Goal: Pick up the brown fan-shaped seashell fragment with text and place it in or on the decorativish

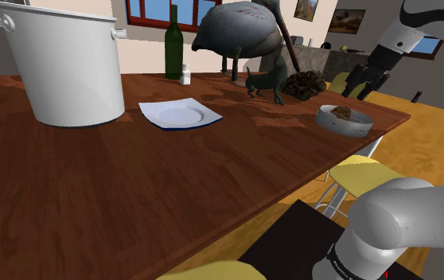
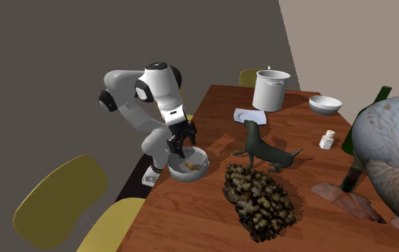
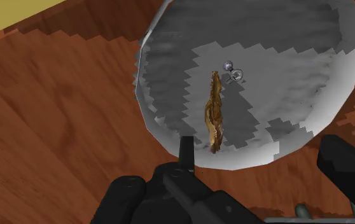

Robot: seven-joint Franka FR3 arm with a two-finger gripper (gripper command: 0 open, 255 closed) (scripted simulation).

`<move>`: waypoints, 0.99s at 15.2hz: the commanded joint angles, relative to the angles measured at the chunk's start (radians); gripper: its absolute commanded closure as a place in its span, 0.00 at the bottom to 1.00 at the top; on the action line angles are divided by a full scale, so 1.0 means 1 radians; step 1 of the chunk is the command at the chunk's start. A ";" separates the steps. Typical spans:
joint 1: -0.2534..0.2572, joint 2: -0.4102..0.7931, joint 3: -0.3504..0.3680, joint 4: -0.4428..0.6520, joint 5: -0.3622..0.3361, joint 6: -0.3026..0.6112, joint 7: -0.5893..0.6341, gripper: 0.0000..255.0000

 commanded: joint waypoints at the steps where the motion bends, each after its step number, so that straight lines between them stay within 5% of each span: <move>1: -0.003 -0.011 -0.003 -0.075 0.005 0.004 0.005 0.00; 3: -0.017 -0.042 -0.002 -0.099 -0.002 -0.005 0.000 0.00; 7: -0.005 -0.012 0.011 0.050 0.015 -0.122 -0.008 0.00; 15: -0.005 -0.012 0.011 0.050 0.015 -0.122 -0.008 0.00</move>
